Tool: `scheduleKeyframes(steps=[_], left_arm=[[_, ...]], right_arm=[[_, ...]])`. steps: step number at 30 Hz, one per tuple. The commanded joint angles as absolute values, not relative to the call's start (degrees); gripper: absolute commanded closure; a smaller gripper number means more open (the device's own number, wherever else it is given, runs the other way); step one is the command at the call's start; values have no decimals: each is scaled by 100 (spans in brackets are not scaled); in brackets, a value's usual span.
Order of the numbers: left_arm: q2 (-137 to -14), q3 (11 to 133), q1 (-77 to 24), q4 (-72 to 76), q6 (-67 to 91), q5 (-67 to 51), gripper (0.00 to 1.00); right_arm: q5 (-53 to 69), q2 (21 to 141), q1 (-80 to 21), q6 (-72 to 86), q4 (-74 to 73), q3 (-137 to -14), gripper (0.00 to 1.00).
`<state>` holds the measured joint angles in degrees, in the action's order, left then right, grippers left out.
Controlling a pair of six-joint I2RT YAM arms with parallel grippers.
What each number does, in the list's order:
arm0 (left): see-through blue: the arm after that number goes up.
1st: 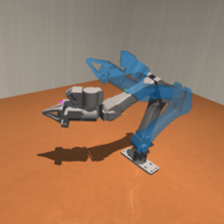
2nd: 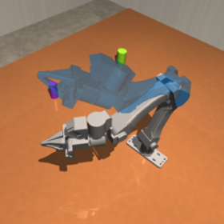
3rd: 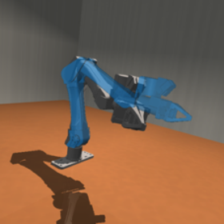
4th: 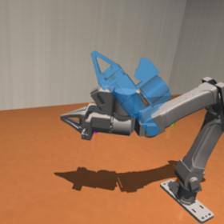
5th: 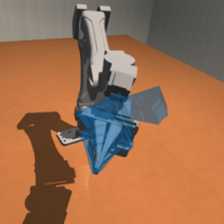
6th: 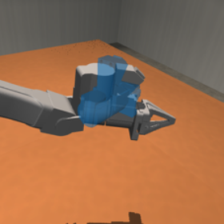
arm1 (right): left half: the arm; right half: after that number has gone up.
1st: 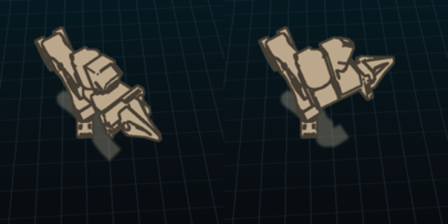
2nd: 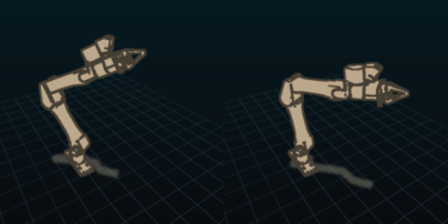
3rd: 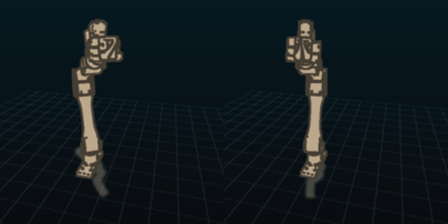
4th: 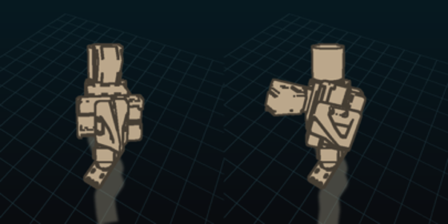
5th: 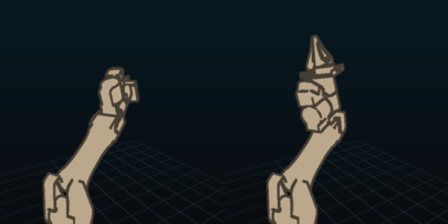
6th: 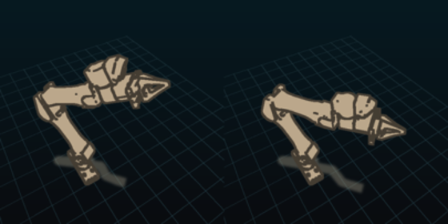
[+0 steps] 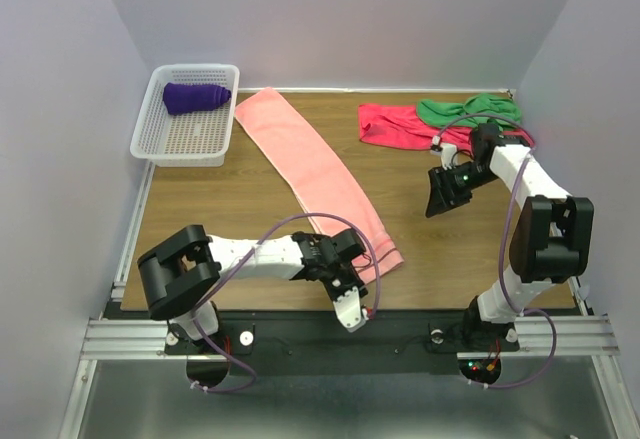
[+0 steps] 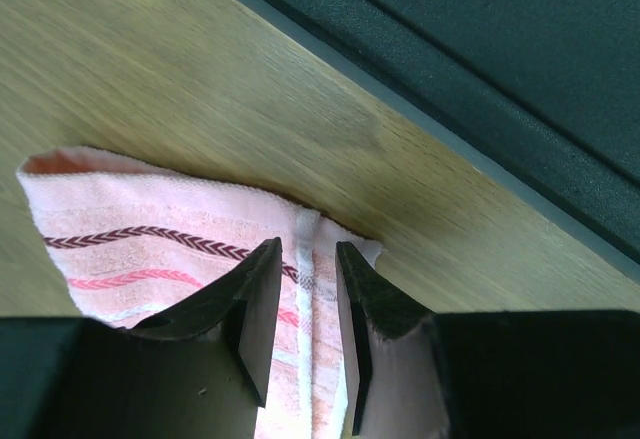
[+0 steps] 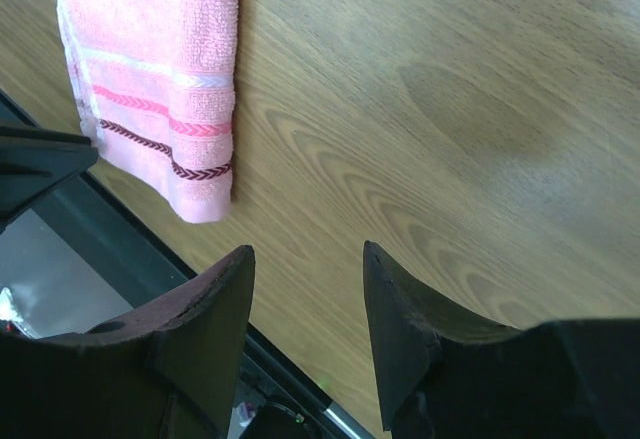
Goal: Roll the towels
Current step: Fold the towel
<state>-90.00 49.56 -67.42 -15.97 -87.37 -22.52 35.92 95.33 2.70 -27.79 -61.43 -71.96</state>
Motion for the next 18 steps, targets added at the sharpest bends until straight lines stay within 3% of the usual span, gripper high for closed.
scheduleKeyframes(steps=[1, 12, 16, 18], left_arm=[[-9070, 5150, -6776, -1512, -8833, -2399, 60], [-9237, 5326, -6768, -1511, -8859, -2408, 62], [-9325, 5458, -6768, -1564, -8886, -2391, 68], [-9351, 5484, -6768, -1591, -8929, -2391, 77]], right_arm=[[3595, 9387, 360, -2909, -6170, -7251, 47], [3568, 9378, 439, -3032, -6161, -7128, 48], [3560, 9404, 448, -3059, -6161, -7102, 48], [3551, 9387, 457, -3076, -6170, -7102, 48]])
